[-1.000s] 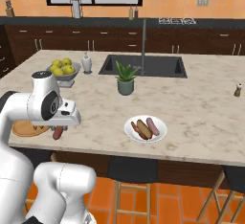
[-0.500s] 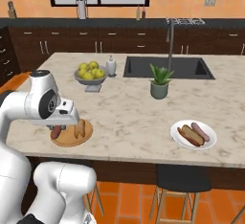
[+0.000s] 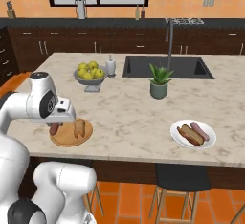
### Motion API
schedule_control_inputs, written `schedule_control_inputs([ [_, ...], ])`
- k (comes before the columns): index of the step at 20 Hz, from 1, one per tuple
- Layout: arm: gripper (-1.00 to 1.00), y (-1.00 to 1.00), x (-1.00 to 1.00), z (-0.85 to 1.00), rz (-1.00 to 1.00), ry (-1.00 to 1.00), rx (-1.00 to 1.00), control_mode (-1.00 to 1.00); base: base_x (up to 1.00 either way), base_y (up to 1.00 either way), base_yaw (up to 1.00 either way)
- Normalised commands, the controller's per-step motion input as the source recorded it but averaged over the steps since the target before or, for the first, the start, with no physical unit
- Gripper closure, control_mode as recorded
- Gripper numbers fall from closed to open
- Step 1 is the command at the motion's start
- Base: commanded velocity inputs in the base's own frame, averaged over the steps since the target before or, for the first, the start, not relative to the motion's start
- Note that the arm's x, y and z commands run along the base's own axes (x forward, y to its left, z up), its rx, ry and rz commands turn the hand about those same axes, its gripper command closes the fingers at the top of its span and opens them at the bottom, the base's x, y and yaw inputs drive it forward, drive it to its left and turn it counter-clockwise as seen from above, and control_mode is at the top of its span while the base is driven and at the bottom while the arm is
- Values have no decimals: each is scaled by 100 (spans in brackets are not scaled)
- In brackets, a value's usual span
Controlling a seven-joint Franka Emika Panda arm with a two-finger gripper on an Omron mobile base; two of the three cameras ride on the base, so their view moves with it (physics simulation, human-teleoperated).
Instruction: Place one bun and one sausage from the bowl on each plate.
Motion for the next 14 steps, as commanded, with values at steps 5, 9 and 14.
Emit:
schedule_control_inputs([
  [5, 100, 71, 100, -69, 10, 6, -6, -100, 0, 0, 0],
  [9, 100, 10, 50, -78, 0, 3, -7, -100, 0, 0, 0],
  [14, 100, 0, 20, -30, 0, -2, -3, -100, 0, 0, 0],
])
